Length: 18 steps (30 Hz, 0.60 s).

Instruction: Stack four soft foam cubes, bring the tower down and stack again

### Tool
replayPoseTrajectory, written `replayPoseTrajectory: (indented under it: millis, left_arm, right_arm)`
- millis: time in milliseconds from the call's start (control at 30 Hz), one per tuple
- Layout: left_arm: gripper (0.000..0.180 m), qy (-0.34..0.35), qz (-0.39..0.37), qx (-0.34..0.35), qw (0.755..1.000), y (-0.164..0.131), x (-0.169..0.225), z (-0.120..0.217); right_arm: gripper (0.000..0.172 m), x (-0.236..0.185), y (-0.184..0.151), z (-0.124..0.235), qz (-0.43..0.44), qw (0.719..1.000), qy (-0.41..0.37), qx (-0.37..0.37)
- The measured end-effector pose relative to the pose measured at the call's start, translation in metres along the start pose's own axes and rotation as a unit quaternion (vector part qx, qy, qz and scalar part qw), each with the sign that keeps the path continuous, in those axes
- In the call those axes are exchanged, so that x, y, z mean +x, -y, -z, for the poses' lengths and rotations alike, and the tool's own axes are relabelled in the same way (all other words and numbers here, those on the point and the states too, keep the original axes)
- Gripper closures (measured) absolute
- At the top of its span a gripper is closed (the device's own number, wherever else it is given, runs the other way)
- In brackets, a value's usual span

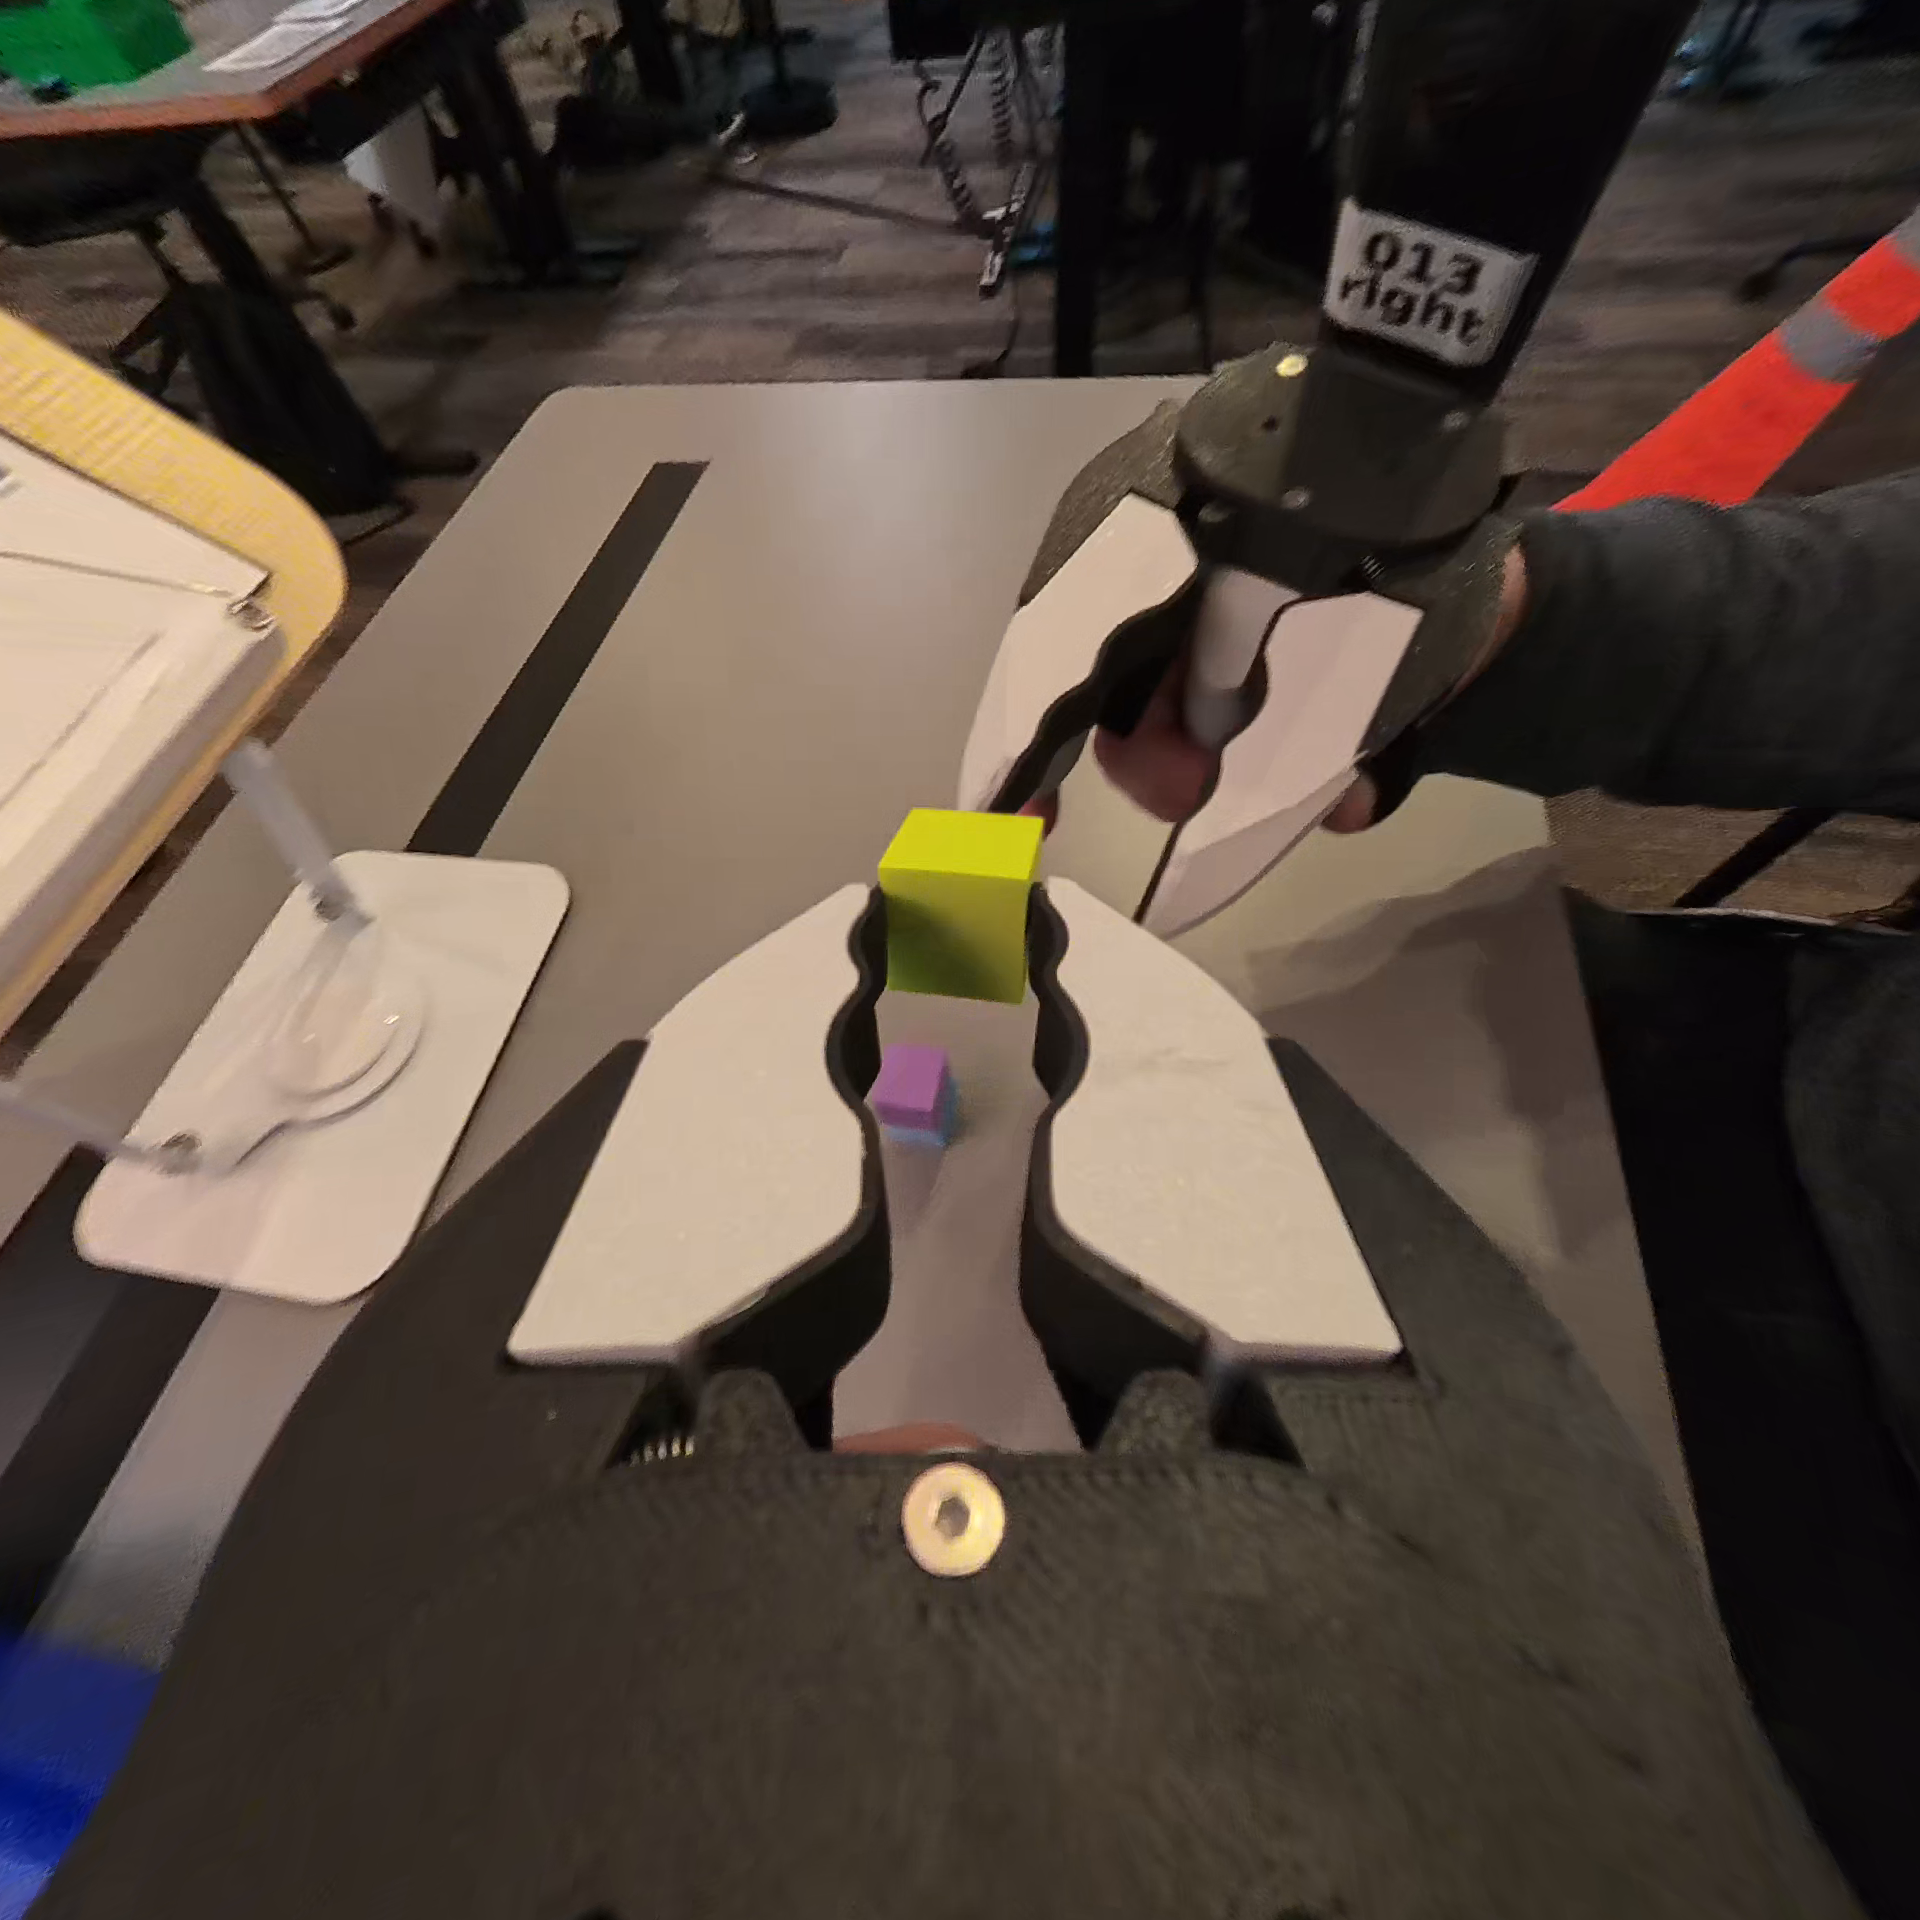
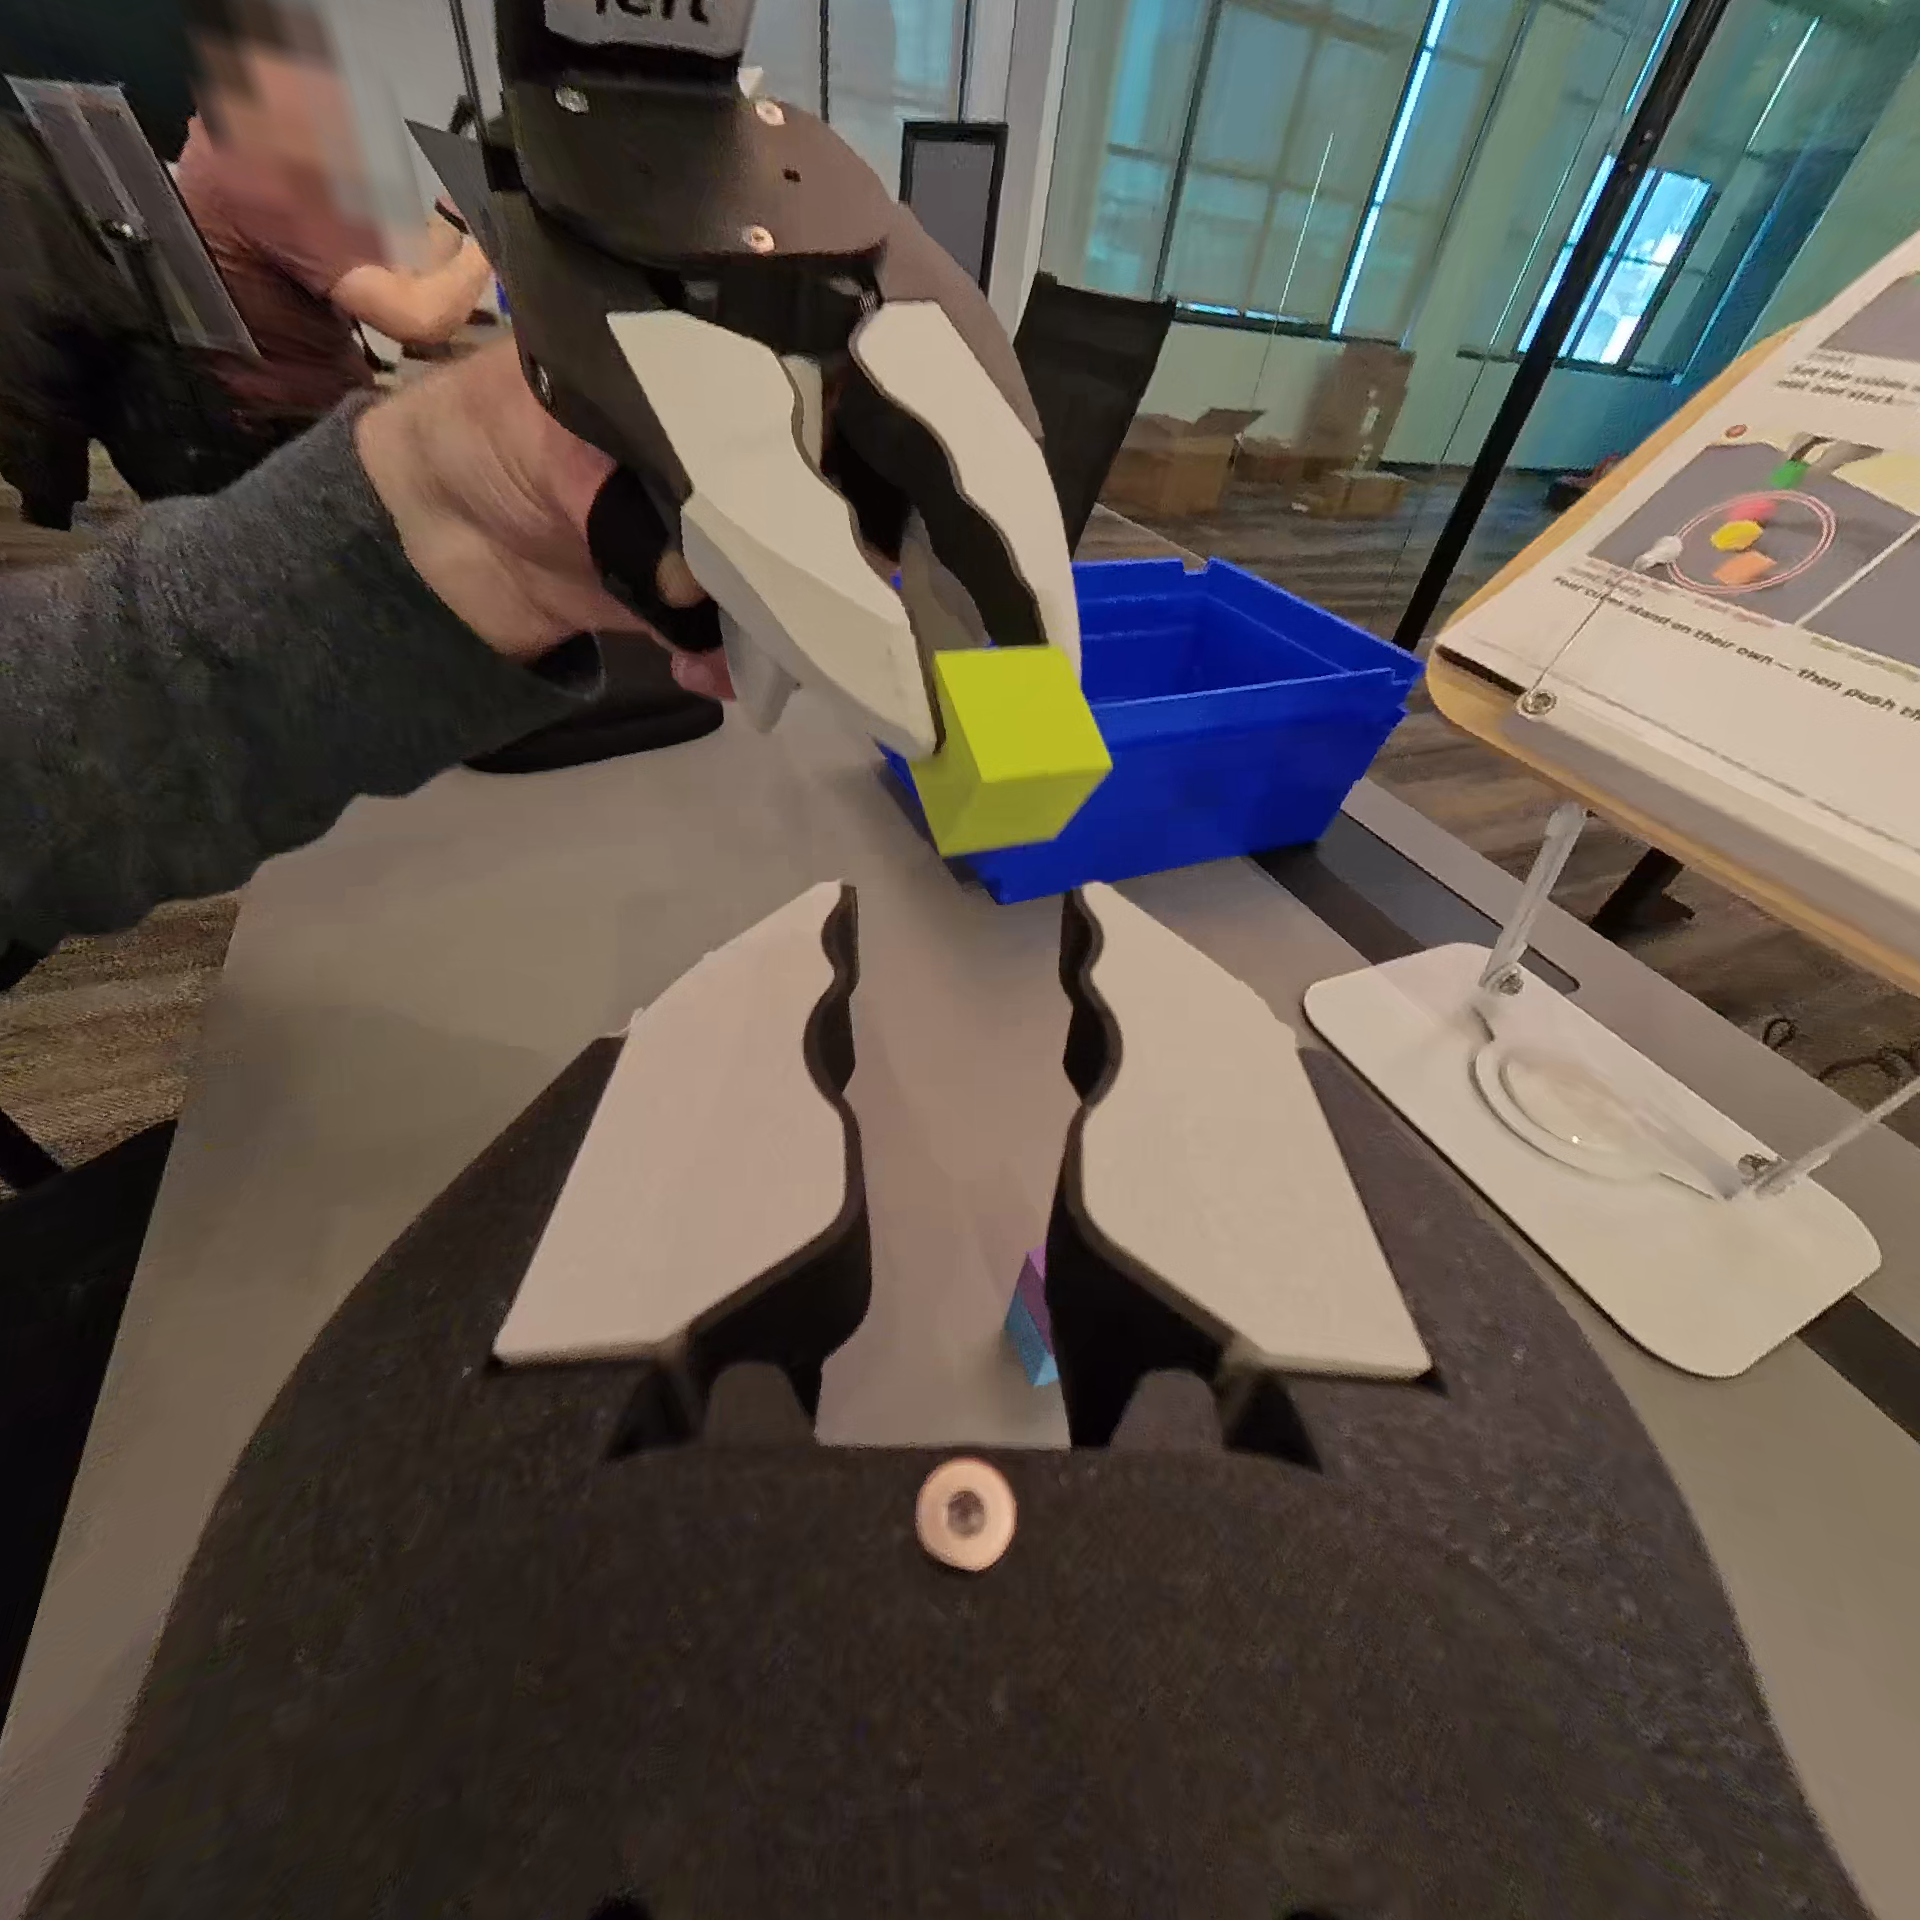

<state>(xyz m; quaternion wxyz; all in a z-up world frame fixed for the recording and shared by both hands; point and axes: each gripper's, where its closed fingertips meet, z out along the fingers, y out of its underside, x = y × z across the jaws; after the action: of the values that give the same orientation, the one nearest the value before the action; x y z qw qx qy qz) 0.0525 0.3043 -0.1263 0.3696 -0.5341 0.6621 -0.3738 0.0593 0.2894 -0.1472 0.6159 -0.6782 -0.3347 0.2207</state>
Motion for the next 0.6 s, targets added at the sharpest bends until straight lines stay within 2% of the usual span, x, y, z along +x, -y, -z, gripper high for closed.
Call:
replayPoseTrajectory:
  millis: [100,600]
  left_arm:
    - [0.155,-0.044,0.004,0.022,0.999,0.004,0.016,-0.012]
    - [0.155,-0.104,0.016,0.089,0.99,0.011,0.023,-0.023]
  right_arm:
    - [0.135,-0.002,0.004,0.0,-0.016,1.0,0.007,0.015]
    - [0.143,0.002,0.009,0.012,-0.037,0.998,0.032,0.047]
